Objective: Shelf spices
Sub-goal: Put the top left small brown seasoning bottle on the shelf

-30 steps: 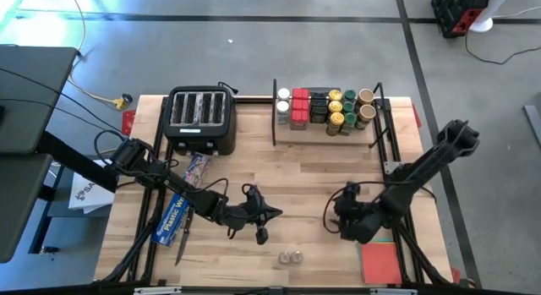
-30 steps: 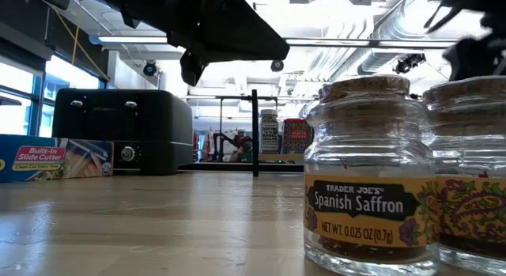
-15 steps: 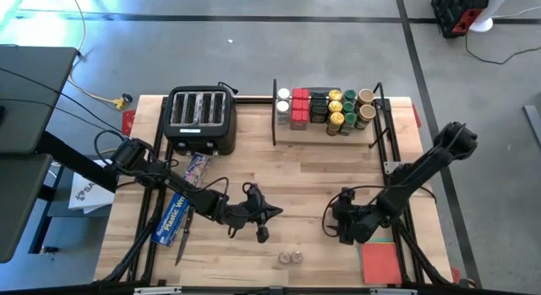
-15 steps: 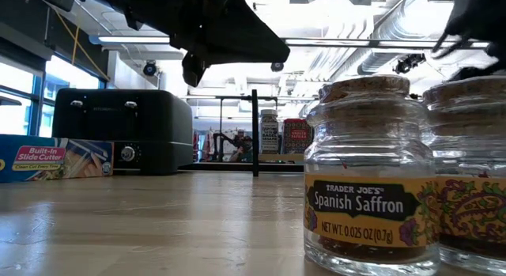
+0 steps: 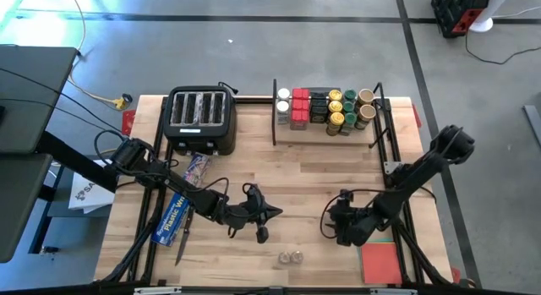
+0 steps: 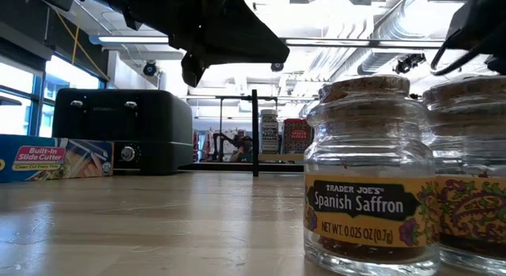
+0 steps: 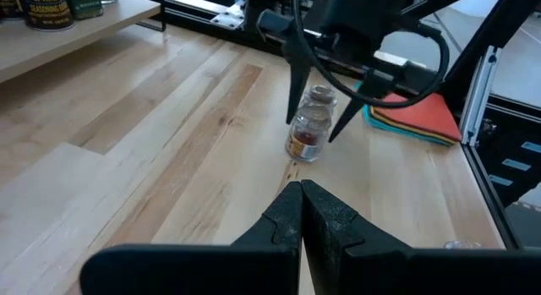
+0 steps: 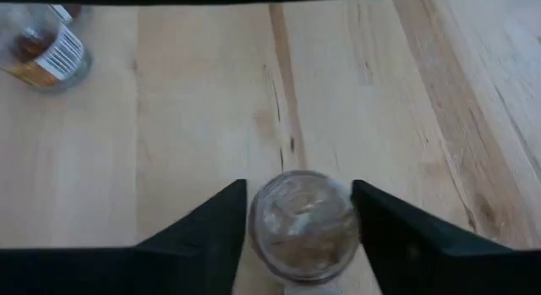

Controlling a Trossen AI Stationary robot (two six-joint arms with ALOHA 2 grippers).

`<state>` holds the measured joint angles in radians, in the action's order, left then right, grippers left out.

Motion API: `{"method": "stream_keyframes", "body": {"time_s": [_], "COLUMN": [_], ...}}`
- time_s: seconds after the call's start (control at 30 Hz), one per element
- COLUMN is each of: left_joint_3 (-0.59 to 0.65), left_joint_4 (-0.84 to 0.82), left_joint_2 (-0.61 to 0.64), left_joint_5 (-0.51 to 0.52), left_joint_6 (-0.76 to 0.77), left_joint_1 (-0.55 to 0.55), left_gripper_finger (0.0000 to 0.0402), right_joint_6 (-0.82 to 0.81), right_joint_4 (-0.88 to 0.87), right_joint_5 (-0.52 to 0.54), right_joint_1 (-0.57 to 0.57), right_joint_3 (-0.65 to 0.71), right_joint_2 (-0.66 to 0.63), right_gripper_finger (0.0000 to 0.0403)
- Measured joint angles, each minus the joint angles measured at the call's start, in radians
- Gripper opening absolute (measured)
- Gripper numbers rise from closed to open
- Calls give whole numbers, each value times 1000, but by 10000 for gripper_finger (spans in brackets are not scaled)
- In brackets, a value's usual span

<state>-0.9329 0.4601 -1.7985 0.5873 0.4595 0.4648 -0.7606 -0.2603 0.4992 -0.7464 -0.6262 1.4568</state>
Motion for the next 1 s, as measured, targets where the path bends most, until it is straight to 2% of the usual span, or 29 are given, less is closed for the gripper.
{"method": "stream_keyframes", "body": {"time_s": [0.13, 0.27, 0.4, 0.6, 0.8, 1.0], "left_joint_3": [0, 0, 0, 0, 0, 0], "left_joint_4": [0, 0, 1, 0, 1, 0], "left_joint_2": [0, 0, 0, 0, 0, 0], "left_joint_5": [0, 0, 0, 0, 0, 0], "left_joint_6": [0, 0, 0, 0, 0, 0], "left_joint_1": [0, 0, 0, 0, 0, 0], "left_gripper_finger": [0, 0, 0, 0, 0, 0], "right_joint_6": [2, 74, 218, 457, 658, 753], "right_joint_4": [-15, -73, -102, -138, -63, 7], "right_joint_5": [-4, -4, -4, -44, -124, -189], "right_joint_1": [14, 73, 171, 426, 711, 913], "right_joint_3": [-6, -54, -101, -126, -127, -127], "right_joint_2": [-31, -50, -63, -101, -118, -118], "right_gripper_finger": [162, 160, 160, 160, 160, 160]}}
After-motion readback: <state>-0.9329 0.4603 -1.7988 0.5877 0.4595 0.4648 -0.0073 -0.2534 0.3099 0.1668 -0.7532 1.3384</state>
